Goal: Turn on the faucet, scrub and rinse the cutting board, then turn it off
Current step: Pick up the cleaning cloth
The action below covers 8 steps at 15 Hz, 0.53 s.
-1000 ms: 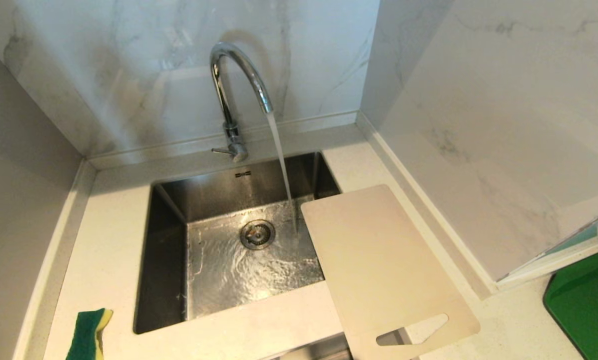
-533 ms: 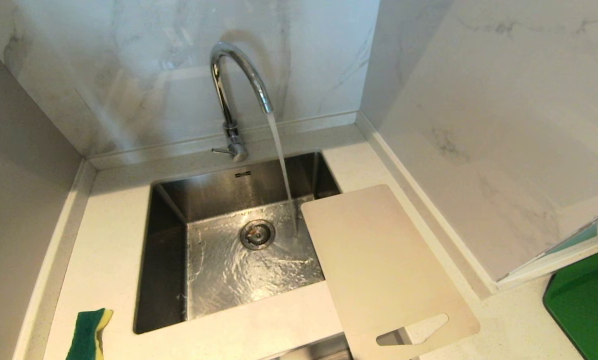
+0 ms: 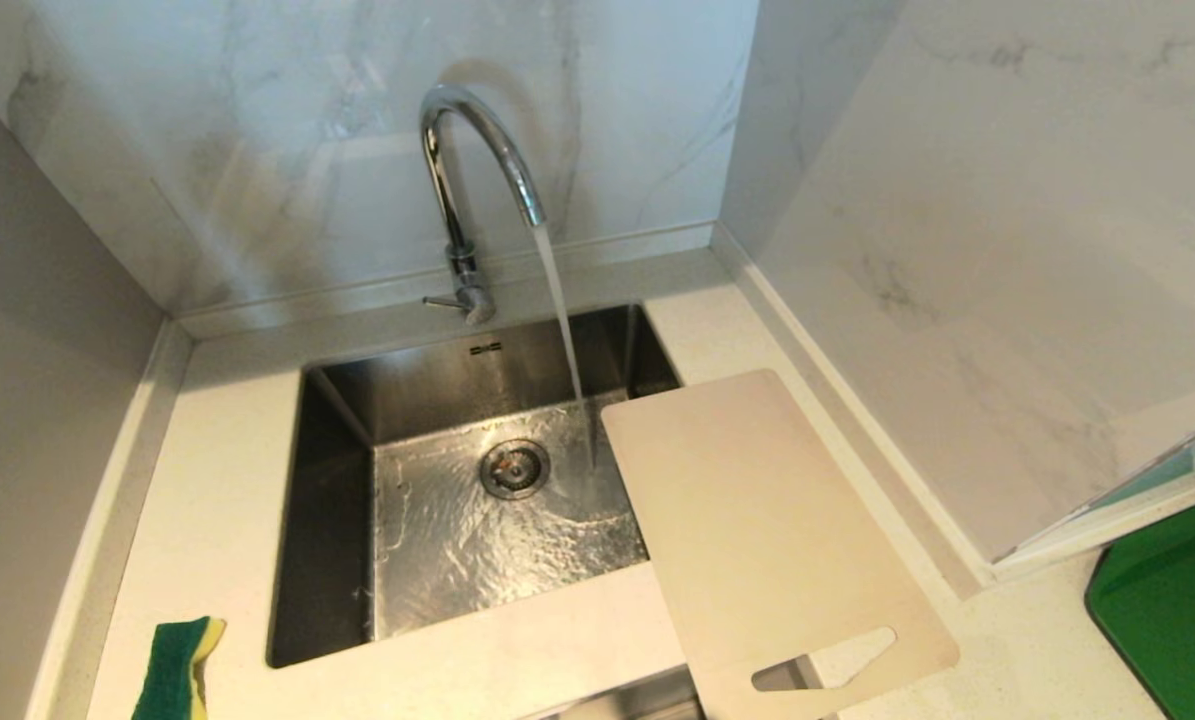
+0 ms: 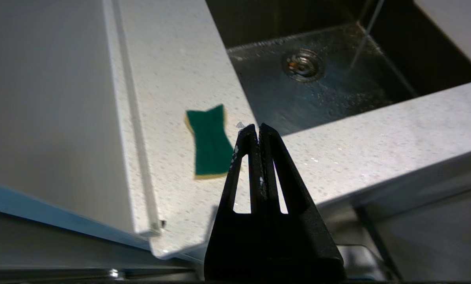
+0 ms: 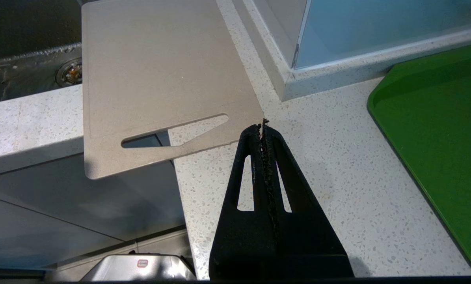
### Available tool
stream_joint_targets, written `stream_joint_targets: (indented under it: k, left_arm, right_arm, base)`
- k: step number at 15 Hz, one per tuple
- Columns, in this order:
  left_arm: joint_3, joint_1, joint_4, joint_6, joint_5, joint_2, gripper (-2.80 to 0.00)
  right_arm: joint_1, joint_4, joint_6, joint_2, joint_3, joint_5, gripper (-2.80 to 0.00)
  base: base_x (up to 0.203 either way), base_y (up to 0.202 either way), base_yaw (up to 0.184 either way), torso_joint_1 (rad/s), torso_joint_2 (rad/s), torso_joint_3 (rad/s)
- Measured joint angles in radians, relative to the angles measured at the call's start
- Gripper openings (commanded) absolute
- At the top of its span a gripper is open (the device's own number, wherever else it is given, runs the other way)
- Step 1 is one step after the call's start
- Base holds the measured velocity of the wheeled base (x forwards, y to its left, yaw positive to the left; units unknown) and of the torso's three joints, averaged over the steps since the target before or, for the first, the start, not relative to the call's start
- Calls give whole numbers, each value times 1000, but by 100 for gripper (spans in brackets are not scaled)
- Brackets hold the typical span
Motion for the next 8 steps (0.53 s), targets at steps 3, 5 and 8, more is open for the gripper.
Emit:
stream_joint_targets:
  k: [3,5,8]
  left_arm:
    - [3,1,34,51,21,-37,-280]
    - [3,1,35,47,21,-45,-280]
    - [4,1,33,37,21,-49,-280]
  right_arm:
    - [0,1,0,0,0,0,-280]
    - [0,0,0,0,0,0,-280]
    - [0,1,1,0,0,0,-280]
  base:
    - [0,0,0,0,0,0]
    - [0,0,0,0,0,0]
    - [0,0,0,0,0,0]
